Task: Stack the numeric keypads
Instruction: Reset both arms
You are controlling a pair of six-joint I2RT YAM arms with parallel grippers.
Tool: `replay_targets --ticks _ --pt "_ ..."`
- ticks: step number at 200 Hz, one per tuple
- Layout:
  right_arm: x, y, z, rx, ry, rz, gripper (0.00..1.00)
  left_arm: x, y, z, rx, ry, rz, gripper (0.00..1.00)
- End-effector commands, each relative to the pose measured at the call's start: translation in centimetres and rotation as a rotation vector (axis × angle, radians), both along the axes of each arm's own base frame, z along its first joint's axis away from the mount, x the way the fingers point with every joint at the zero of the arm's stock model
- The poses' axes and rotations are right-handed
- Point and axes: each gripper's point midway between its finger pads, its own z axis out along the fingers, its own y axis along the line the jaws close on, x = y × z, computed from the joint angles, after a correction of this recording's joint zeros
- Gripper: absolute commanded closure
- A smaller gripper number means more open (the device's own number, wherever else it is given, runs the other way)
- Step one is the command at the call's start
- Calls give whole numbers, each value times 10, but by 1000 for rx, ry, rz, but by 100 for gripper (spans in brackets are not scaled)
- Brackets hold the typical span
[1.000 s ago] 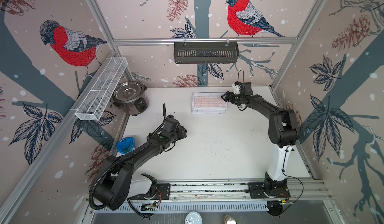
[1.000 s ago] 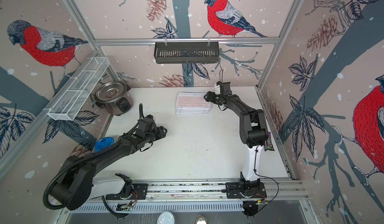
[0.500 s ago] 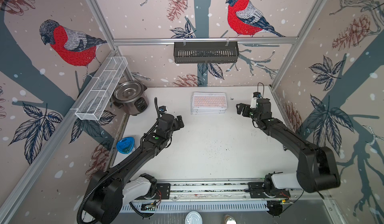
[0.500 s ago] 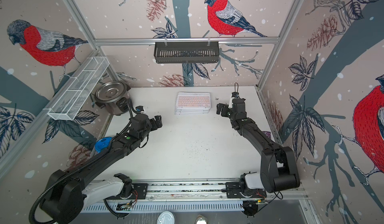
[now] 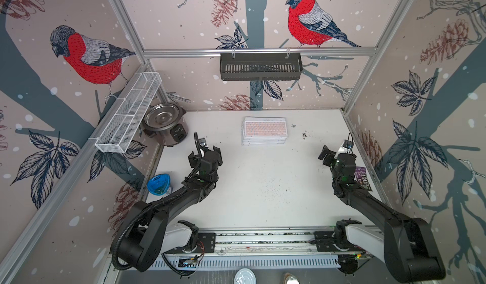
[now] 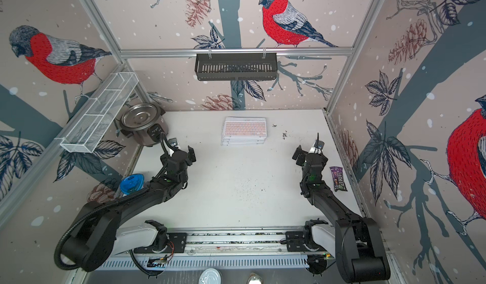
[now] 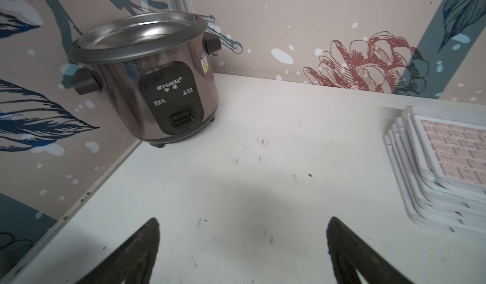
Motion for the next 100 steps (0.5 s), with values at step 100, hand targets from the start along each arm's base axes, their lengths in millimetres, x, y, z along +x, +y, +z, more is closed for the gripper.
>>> replay_targets --ticks 100 --pt "2 -10 -3 -144 -173 -28 0 -10 71 -8 -10 -221 45 3"
